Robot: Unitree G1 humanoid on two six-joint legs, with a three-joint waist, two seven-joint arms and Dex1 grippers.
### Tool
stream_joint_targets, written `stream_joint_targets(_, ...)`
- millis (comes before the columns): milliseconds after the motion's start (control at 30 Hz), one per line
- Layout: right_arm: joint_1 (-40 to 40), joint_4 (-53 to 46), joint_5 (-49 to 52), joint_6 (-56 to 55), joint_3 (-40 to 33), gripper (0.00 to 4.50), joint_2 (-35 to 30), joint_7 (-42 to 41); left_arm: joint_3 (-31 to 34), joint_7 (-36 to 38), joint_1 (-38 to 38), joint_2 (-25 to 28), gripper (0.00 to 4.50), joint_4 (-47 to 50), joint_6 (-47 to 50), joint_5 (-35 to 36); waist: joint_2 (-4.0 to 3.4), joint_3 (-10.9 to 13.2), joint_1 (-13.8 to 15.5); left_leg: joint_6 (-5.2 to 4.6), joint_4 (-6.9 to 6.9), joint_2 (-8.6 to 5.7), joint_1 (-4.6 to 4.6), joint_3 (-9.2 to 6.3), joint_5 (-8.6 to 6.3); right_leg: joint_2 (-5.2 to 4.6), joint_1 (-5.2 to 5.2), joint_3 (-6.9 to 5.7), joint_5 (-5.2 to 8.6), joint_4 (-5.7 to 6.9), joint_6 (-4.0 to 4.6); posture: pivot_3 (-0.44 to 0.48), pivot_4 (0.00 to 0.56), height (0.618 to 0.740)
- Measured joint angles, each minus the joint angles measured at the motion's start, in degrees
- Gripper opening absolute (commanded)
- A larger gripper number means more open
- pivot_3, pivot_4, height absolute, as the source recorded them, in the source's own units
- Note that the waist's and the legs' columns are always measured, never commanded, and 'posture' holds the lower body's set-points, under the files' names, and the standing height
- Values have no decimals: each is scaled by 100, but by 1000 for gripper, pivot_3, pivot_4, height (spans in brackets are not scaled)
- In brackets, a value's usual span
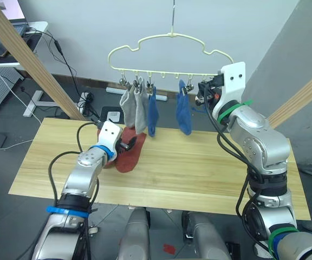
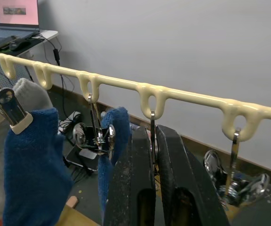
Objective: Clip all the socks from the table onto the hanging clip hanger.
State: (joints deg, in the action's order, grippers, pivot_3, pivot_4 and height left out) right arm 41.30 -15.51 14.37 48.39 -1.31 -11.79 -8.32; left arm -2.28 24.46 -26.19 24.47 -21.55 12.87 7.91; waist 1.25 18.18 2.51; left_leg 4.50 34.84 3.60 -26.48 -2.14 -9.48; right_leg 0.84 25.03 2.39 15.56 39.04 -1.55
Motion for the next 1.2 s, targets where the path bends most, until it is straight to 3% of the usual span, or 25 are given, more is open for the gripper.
stream_joint_targets(267,9,-133,33,240,-143,18,299,331,-215,487,-482,-305,3886,-1334,-495,-307,1,-3,5,0,5,1,0,-5,0,1,-3,-6,-5,8,4,100,317,740)
stream_joint_targets(500,40,-119,34,344,-150,0,304,339,-477,525,-411,-217,2198,-1393,-874,-747,-1,-9,-17,0,5,0,29,-4,1,-1,-37,-5,-4,5,1,109,314,740)
stream_joint_targets(733,62,-49,42,367,-183,0,109,204,-539,539,-33,-363,74,-1033,-1097,-880,-1,-10,-26,-1,5,-1,62,-6,1,-3,-74,-6,-1,1,-4,103,308,740)
stream_joint_targets(1000,432,126,559,1155,-727,0,-257,-144,-645,904,677,-712,32,17,-937,-716,0,-10,-15,-1,5,-2,60,-14,0,-5,-78,-13,-3,-4,-1,92,299,740)
stream_joint_targets(1200,1308,462,1269,3266,-2372,0,181,-47,-712,1271,1254,-1122,32,1848,-873,-30,-4,-18,9,-2,10,0,61,-12,1,-12,-90,-21,-10,-3,11,85,288,740)
